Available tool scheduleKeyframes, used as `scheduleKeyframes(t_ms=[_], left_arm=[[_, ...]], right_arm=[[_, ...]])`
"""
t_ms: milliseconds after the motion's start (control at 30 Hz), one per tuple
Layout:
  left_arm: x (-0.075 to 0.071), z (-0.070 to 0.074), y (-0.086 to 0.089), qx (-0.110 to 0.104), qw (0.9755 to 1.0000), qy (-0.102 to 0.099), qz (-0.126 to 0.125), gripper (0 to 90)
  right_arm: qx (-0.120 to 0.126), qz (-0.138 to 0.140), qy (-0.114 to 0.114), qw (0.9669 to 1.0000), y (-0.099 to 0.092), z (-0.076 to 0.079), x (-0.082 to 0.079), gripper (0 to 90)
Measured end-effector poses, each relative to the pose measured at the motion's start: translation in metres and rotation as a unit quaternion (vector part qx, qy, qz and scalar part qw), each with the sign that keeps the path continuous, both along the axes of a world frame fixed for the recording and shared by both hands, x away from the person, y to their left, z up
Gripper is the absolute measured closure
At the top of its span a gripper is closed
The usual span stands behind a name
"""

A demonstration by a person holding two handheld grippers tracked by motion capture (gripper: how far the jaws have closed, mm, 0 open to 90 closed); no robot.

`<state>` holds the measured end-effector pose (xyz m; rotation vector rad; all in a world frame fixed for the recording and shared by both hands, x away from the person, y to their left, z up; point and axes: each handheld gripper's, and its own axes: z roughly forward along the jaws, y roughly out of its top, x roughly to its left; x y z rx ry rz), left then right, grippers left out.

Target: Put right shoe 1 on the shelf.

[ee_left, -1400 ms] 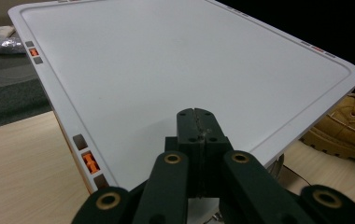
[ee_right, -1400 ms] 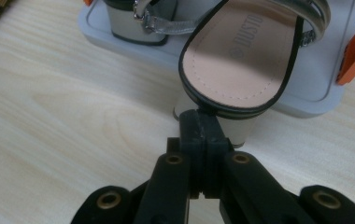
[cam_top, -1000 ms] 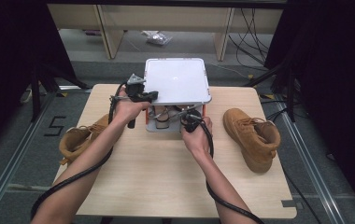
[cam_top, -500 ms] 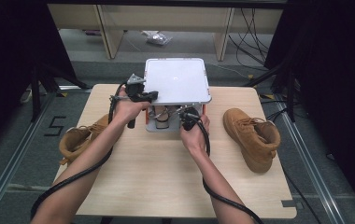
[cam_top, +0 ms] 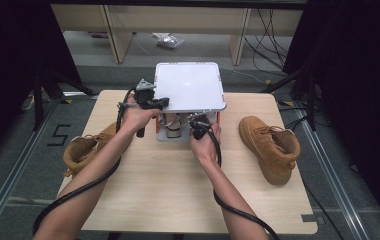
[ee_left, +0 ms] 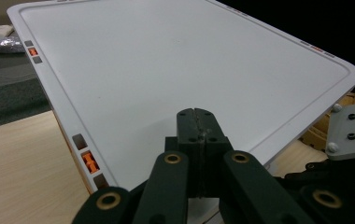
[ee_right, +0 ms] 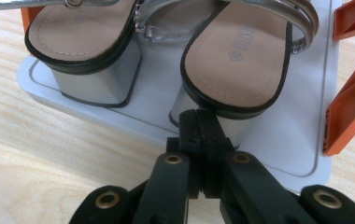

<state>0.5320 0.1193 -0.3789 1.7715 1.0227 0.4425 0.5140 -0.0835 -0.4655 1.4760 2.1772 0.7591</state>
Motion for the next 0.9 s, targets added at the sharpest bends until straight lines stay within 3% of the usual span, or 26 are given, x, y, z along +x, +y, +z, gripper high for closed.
scheduleKeyframes(t_ms=[133, 333, 467, 633, 700, 767, 900], left_arm=[[0.0, 0.0, 0.0, 0.002, 1.0, 0.0, 0.0, 89.7], [0.0, 0.0, 0.001, 0.005, 1.0, 0.0, 0.0, 89.7], [0.0, 0.0, 0.0, 0.005, 1.0, 0.0, 0.0, 89.7], [0.0, 0.001, 0.0, 0.005, 1.0, 0.0, 0.0, 89.7], [0.0, 0.0, 0.0, 0.005, 1.0, 0.001, 0.0, 89.7], [0.0, 0.001, 0.0, 0.005, 1.0, 0.001, 0.0, 89.7], [0.0, 0.0, 0.0, 0.004, 1.0, 0.0, 0.0, 89.7]], right_arm=[[-0.002, 0.002, 0.0, 1.0, 0.0, -0.002, 0.0, 90.0], [0.021, 0.004, -0.009, 0.9997, -0.006, 0.001, -0.01, 89.3], [0.022, -0.013, -0.019, 0.9995, -0.015, 0.007, -0.012, 90.0], [0.018, -0.019, -0.027, 0.9993, -0.021, 0.003, -0.008, 90.0], [0.025, -0.029, -0.015, 0.9991, -0.019, 0.002, -0.007, 90.0], [0.021, -0.025, -0.023, 0.9992, -0.018, 0.001, -0.006, 90.0], [0.024, -0.028, -0.017, 0.9992, -0.017, 0.001, -0.008, 90.0]])
